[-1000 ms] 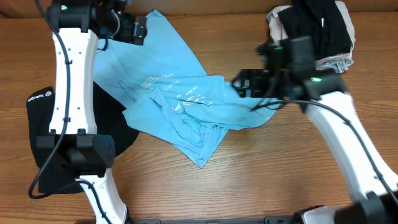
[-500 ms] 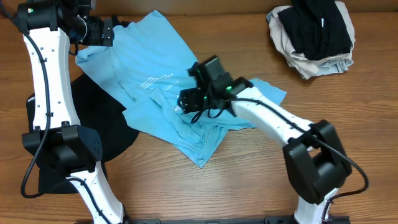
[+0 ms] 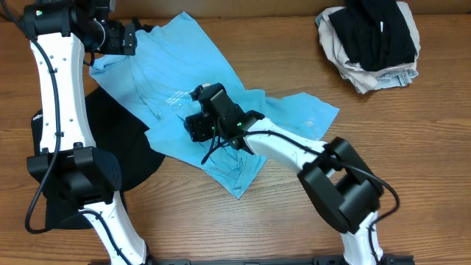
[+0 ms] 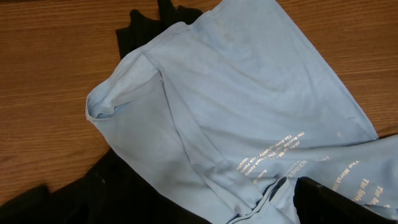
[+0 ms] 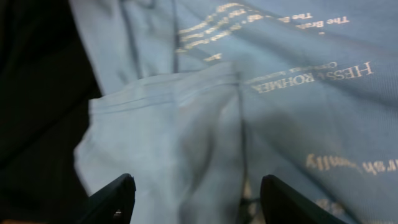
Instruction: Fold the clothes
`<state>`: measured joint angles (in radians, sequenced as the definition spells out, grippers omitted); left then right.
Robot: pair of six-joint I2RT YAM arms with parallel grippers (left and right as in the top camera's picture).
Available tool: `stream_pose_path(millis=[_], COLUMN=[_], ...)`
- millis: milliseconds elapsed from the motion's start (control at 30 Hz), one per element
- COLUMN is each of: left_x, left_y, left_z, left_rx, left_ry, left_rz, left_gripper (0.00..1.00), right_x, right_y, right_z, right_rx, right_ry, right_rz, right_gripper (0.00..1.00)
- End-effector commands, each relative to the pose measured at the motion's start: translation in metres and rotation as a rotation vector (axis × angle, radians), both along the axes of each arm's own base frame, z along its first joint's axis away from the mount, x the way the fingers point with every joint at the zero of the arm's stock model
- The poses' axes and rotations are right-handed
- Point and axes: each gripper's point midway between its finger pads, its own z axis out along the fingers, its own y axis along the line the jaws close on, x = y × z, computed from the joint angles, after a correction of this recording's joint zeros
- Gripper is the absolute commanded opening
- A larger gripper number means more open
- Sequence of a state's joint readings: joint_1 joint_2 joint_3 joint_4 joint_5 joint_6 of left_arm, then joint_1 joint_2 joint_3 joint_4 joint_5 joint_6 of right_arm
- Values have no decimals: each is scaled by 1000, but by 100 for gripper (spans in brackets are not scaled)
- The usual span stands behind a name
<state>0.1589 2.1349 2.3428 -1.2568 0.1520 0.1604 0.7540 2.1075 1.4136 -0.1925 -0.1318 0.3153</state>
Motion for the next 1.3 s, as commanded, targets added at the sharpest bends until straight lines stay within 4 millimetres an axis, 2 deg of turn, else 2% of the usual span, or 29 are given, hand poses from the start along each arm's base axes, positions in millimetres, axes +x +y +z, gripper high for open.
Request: stream_pose_path(millis=[0,167,367,567,667,833,967,1100,1267], left_x=[0,0,0,-1,-1,-1,-1,-3,-11], left_y=[0,0,0,0,0,0,0,0,-2], left_z=[-5,-7,-7,-7,-8,-8,-8,-8,-12], left_rx=[11,10,10,10,10,10,10,9,2], left_ry=[9,15,15,16,19,20,20,27,65], left_rz=[-12,-12,-12,-12,-12,-12,-12,-12,-12], left_gripper=[100,100,100,100,100,100,100,100,98], right_x=[17,18,2,-17,-15,-2,12,9,-30], right_y=[0,5,20,29,26,18,-3,-35,-87], right_z=[-1,-10,-16,-50,-53,-33,2,40,82], right_rx=[-5,17,4,-52,-71,-111,-146,-186,-231], right_ry=[-55,-43,-42,-16,-24,-4,32,98,259], right_rz=[-47,-67,-21,5,-10,-42,-84,-112,-113], right_gripper=[66,65,64,59,52,26,4,4,4])
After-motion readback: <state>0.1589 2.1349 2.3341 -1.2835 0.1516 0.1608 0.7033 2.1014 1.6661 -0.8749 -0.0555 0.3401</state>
